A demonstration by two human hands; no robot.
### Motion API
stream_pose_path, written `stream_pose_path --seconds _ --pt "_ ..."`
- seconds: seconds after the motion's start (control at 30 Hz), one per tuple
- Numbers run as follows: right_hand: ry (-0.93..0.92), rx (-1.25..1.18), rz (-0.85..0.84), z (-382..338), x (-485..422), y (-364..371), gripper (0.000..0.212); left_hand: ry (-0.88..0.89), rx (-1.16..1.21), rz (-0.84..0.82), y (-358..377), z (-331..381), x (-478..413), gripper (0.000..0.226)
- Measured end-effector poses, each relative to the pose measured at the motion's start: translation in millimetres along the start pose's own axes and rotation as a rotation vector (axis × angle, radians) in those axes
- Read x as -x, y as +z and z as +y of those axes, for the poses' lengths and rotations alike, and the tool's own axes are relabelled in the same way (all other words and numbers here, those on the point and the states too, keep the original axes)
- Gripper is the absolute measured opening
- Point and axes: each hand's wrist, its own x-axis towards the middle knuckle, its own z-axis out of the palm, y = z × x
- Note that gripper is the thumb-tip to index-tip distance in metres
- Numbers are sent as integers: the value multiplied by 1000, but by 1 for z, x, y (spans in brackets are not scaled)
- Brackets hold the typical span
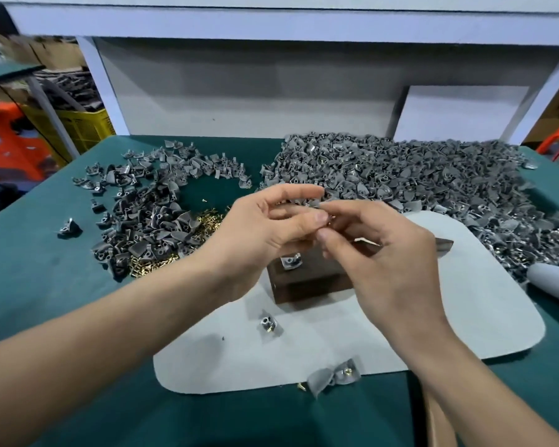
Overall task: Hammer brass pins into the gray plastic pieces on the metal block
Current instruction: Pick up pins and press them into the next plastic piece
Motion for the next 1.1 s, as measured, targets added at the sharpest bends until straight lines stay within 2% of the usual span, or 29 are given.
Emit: stream_pose_path --seconds 0.1,0.27,0.4,0.5,0.57,0.63,0.7,0.83,1.1 --pt "66 -154 36 3 2 3 29 -77 32 51 0 0 3 43" --pt "-21 -124 129 6 11 5 16 -32 71 34 3 -3 6 46" --pt "-29 -133 115 7 12 5 10 22 -81 23 -3 -1 6 39" --pt "37 -131 82 11 12 2 11 212 -402 -21 -20 3 -4 22" --pt "116 -137 45 17 11 -1 17 337 -819 -142 -36 4 -15 31" --pt "207 -146 -13 24 11 -1 23 344 -1122 -343 -46 -1 -25 42" --pt "272 -123 -63 30 12 0 24 309 -1234 -457 -49 -9 -31 41" --pt "334 -94 -155 34 12 5 23 363 -1202 -391 -51 -21 -35 27" --pt "371 12 -217 43 7 7 21 354 -970 -72 -37 -48 -21 11"
